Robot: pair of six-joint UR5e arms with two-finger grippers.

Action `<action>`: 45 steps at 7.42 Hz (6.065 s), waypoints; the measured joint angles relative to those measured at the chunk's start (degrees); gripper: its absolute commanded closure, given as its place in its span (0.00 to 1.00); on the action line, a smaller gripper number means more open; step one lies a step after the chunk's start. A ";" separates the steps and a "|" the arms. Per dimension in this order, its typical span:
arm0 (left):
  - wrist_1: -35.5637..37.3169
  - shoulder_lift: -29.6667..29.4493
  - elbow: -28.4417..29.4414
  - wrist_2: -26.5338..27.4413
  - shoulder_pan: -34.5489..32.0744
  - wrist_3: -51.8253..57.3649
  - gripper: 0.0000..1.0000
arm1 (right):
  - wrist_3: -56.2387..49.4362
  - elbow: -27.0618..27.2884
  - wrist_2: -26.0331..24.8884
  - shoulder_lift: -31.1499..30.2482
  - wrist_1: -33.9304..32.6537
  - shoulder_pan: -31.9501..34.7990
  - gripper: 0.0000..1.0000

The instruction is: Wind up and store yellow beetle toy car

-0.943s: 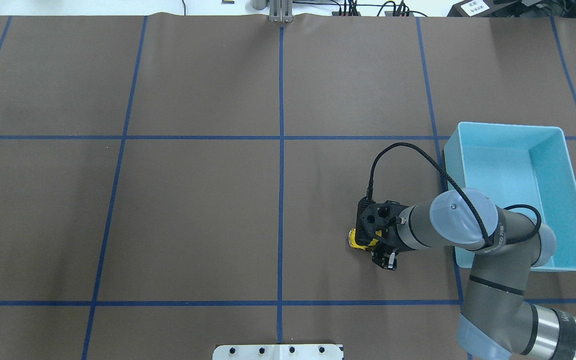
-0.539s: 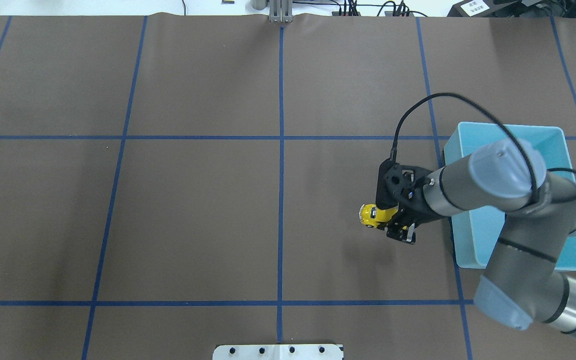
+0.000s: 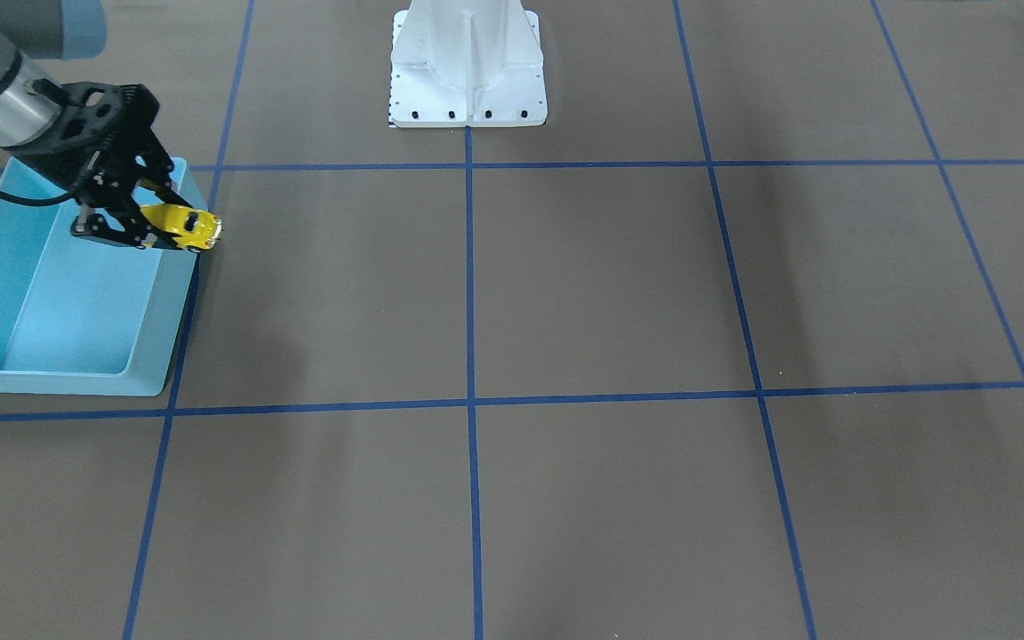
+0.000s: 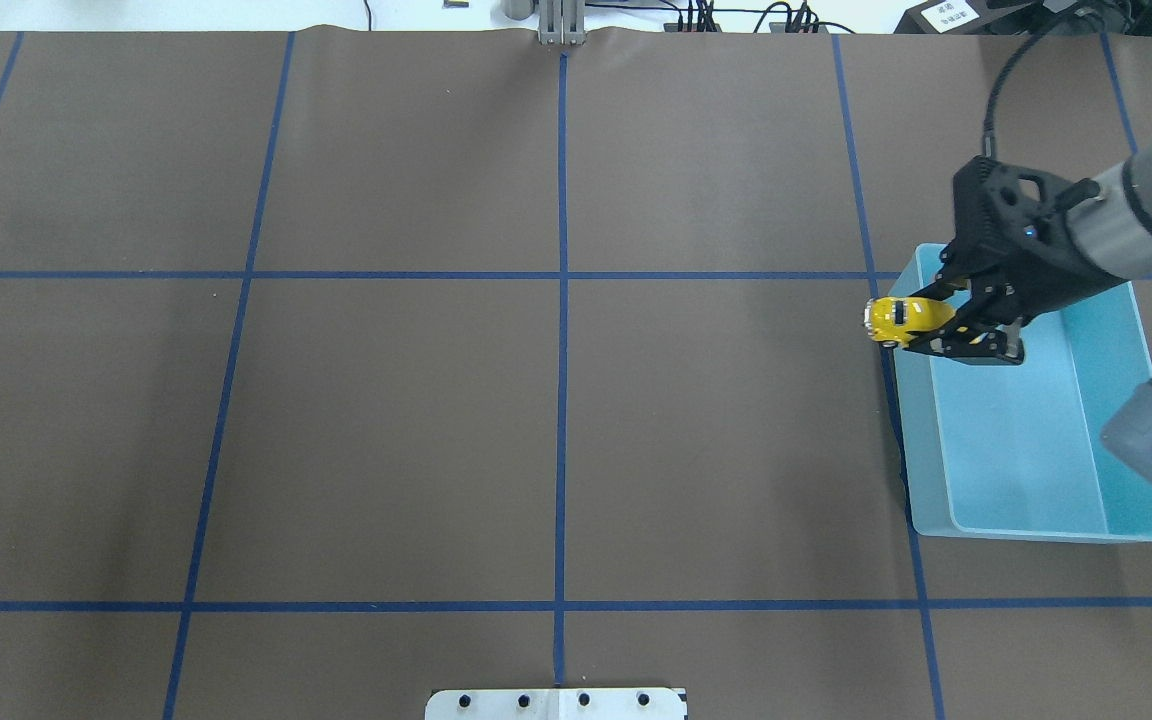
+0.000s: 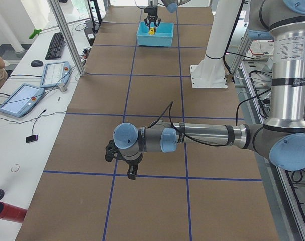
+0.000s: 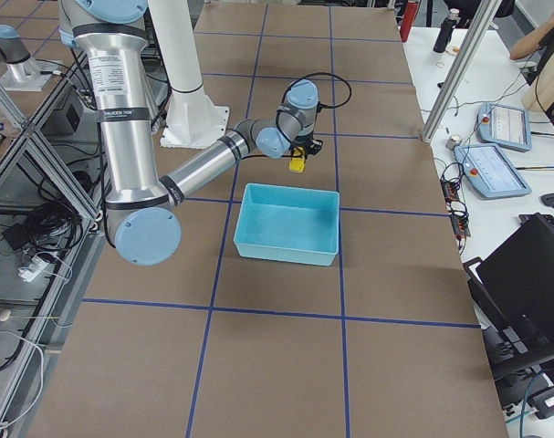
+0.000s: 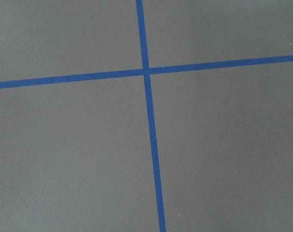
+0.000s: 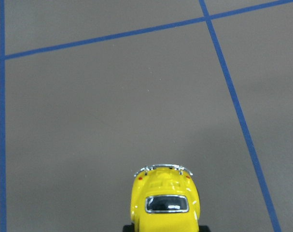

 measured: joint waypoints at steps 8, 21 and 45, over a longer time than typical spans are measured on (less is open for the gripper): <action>0.00 0.00 -0.04 0.00 0.00 -0.03 0.00 | -18.75 -13.18 -0.71 -8.86 8.82 1.14 1.00; 0.00 -0.09 -0.07 0.00 0.00 0.00 0.00 | 0.31 -5.83 5.91 -13.16 12.46 11.69 0.00; 0.00 -0.09 -0.29 0.00 0.01 0.00 0.00 | 24.26 -16.29 1.50 -8.22 -19.84 34.43 0.00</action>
